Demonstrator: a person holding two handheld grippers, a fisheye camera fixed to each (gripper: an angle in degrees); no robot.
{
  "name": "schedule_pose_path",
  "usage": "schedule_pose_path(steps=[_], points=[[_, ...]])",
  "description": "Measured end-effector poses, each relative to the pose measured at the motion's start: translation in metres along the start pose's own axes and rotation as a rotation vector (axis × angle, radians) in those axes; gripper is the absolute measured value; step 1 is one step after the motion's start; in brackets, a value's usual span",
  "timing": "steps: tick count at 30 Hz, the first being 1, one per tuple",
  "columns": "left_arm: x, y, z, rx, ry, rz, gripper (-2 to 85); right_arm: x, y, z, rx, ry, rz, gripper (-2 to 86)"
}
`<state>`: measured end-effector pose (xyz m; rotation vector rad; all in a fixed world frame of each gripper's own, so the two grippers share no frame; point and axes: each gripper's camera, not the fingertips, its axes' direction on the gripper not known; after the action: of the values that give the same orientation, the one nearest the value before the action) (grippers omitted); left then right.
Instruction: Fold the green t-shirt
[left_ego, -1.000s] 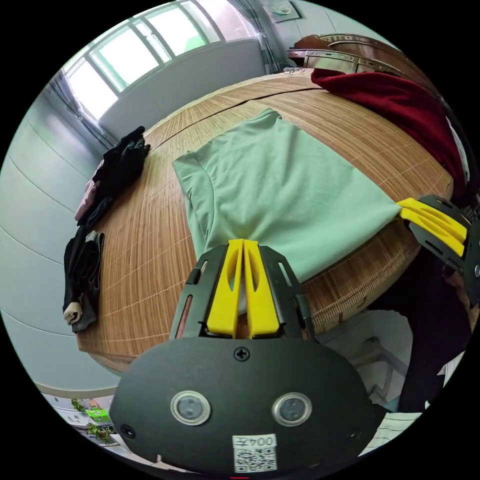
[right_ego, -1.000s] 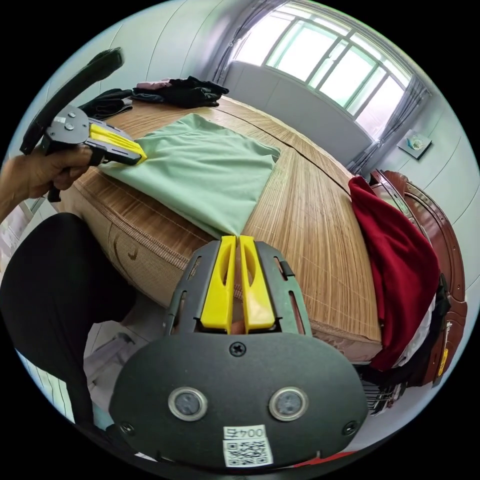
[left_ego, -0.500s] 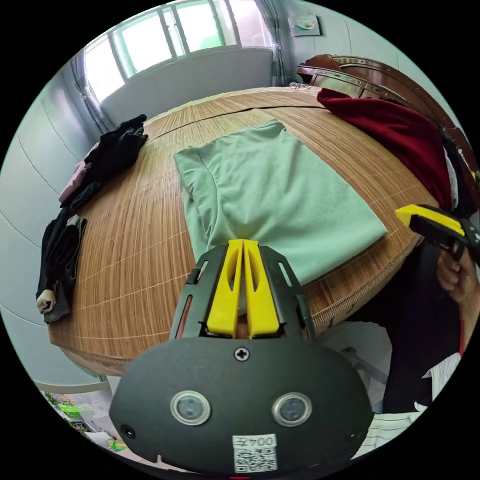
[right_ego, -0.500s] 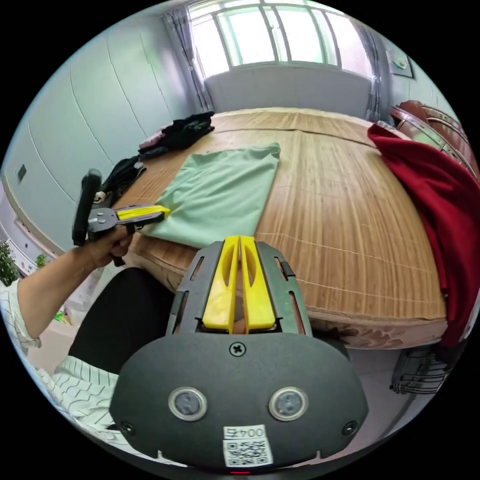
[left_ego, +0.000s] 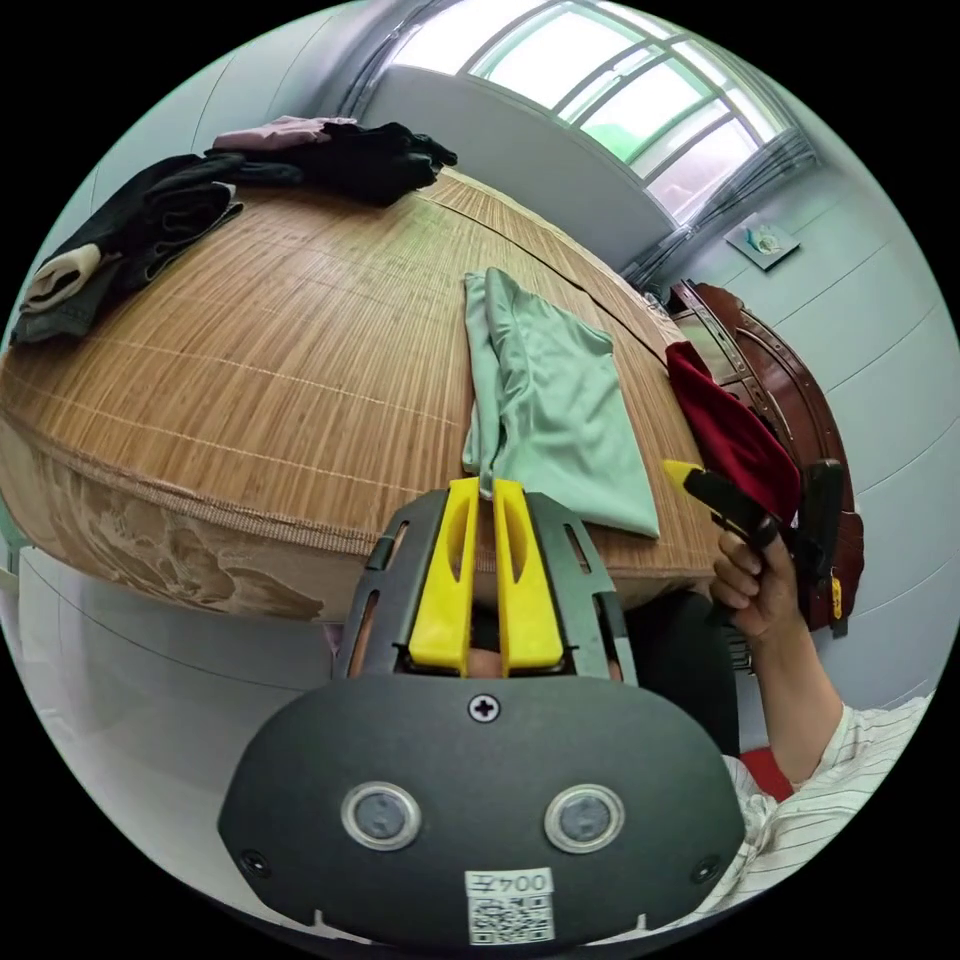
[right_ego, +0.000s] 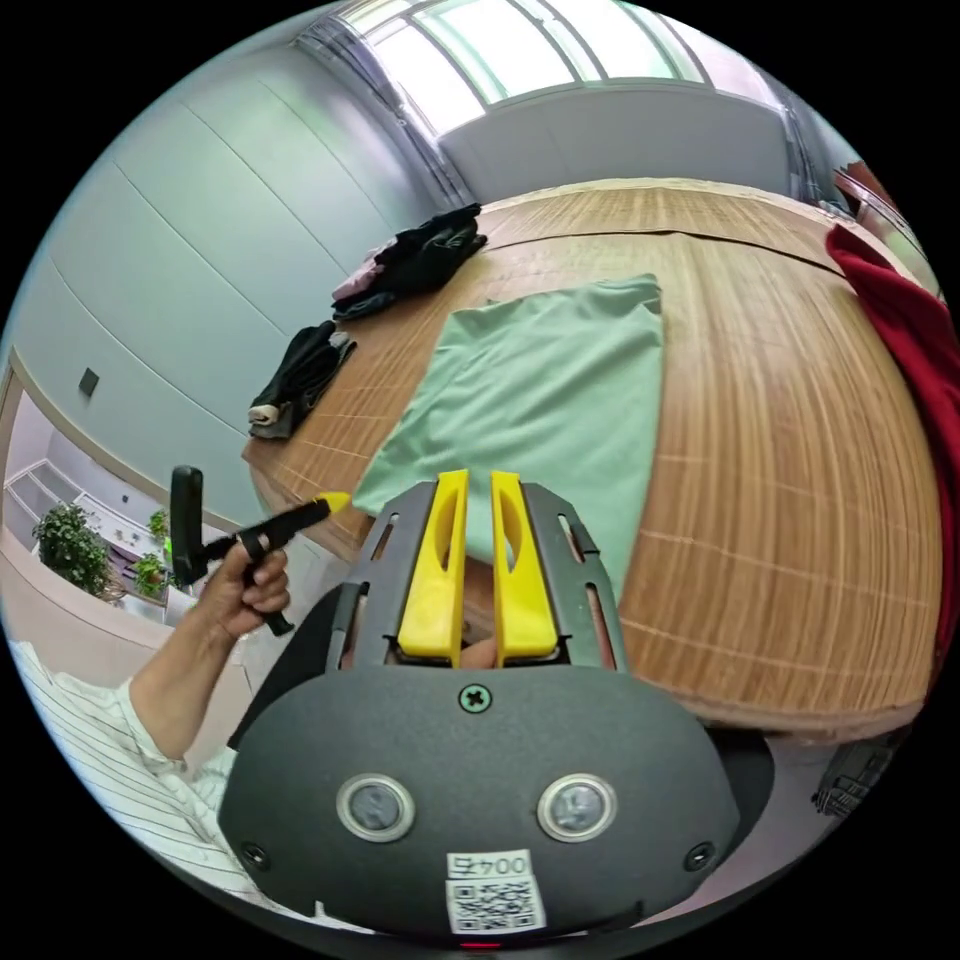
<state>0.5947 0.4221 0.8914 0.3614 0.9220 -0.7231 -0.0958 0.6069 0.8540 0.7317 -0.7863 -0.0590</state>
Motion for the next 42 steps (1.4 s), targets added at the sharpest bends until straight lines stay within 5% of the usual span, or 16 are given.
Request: schedule_pose_path(steps=[15, 20, 31, 42], points=[[-0.041, -0.015, -0.007, -0.057, 0.066, 0.026, 12.2, -0.086, -0.180, 0.217, -0.205, 0.221, -0.133, 12.3], [-0.042, -0.019, -0.004, -0.078, 0.097, 0.038, 12.0, -0.097, -0.182, 0.270, -0.206, 0.416, -0.129, 3.8], [-0.016, -0.018, -0.011, -0.022, 0.003, 0.002, 2.8, -0.018, -0.157, 0.269, -0.103, 0.026, 0.099, 9.2], [0.059, 0.010, -0.012, 0.095, -0.165, 0.197, 1.5, -0.092, -0.169, 0.328, -0.150, 0.245, -0.068, 13.3]])
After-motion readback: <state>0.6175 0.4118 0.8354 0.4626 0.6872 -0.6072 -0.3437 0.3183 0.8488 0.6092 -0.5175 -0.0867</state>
